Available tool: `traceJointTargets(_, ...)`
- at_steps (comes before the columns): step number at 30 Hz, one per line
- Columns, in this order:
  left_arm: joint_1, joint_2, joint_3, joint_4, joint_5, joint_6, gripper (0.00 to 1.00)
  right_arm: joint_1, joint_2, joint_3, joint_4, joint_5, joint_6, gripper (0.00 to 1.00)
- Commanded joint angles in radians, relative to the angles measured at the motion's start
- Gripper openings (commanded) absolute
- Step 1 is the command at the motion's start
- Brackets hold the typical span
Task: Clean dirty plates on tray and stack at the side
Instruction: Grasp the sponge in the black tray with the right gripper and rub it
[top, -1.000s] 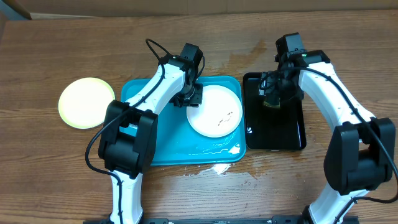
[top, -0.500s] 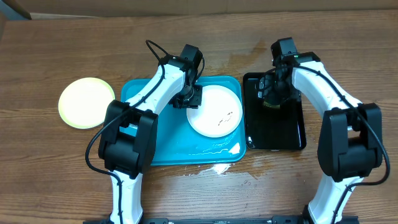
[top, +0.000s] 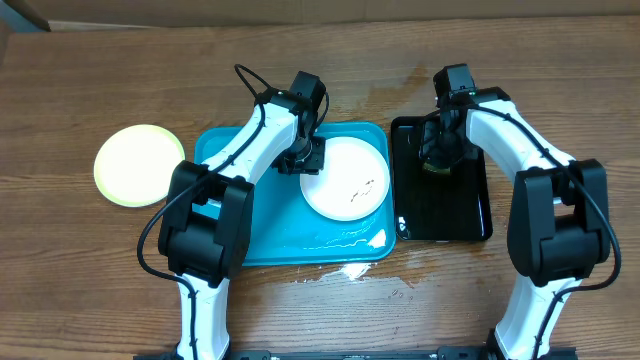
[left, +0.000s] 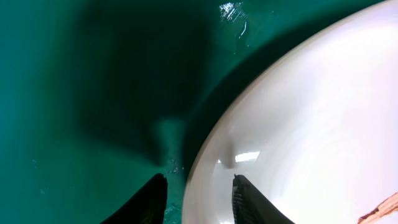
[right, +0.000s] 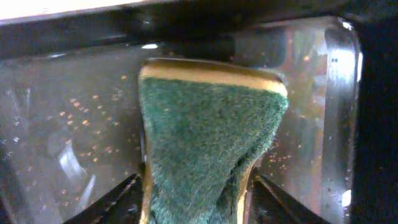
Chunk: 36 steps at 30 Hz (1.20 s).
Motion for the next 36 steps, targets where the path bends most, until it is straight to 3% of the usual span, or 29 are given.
traceJointTargets(1, -0.006, -0.036, -0.011, -0.003, -0.014, -0.010, 0.37, -0.003, 0.006, 0.010, -0.010, 0.007, 0.009, 0.49)
traceJointTargets(5, -0.006, -0.036, -0.011, -0.002, -0.014, -0.010, 0.38, -0.003, -0.015, 0.056, -0.061, 0.007, 0.009, 0.45)
traceJointTargets(12, -0.006, -0.037, -0.011, 0.005, -0.014, -0.010, 0.38, -0.003, -0.031, 0.060, -0.047, 0.007, 0.009, 0.61)
traceJointTargets(21, -0.006, -0.037, -0.011, 0.005, -0.014, -0.010, 0.38, -0.003, -0.031, -0.058, 0.103, 0.007, 0.010, 0.59)
traceJointTargets(23, -0.006, -0.036, -0.011, 0.005, -0.014, -0.010, 0.38, -0.003, -0.031, -0.083, 0.132, 0.007, 0.010, 0.43)
traceJointTargets(25, -0.006, -0.037, -0.011, 0.005, -0.014, -0.010, 0.38, -0.003, -0.031, -0.083, 0.138, 0.007, 0.009, 0.11)
traceJointTargets(26, -0.006, -0.036, -0.011, 0.005, -0.014, -0.010, 0.38, -0.003, -0.032, -0.077, 0.137, 0.007, 0.009, 0.04)
traceJointTargets(30, -0.006, -0.037, -0.011, 0.004, -0.014, -0.010, 0.39, -0.003, -0.045, -0.033, 0.100, 0.006, 0.009, 0.04)
traceJointTargets(31, -0.006, -0.036, -0.011, 0.004, -0.014, -0.010, 0.39, -0.003, -0.051, -0.021, 0.083, 0.006, 0.009, 0.12)
traceJointTargets(32, -0.006, -0.036, -0.011, 0.004, -0.014, -0.010, 0.40, -0.003, -0.056, -0.011, 0.065, 0.006, 0.009, 0.41)
traceJointTargets(33, -0.006, -0.036, -0.011, 0.004, -0.014, -0.010, 0.41, -0.003, -0.059, -0.006, 0.051, 0.006, 0.009, 0.52)
traceJointTargets(34, -0.006, -0.036, -0.011, 0.004, -0.014, -0.010, 0.41, -0.003, -0.062, -0.005, 0.038, 0.006, 0.009, 0.60)
traceJointTargets(36, -0.006, -0.037, -0.011, 0.005, -0.014, -0.010, 0.41, -0.003, -0.063, -0.005, 0.005, 0.003, 0.010, 0.63)
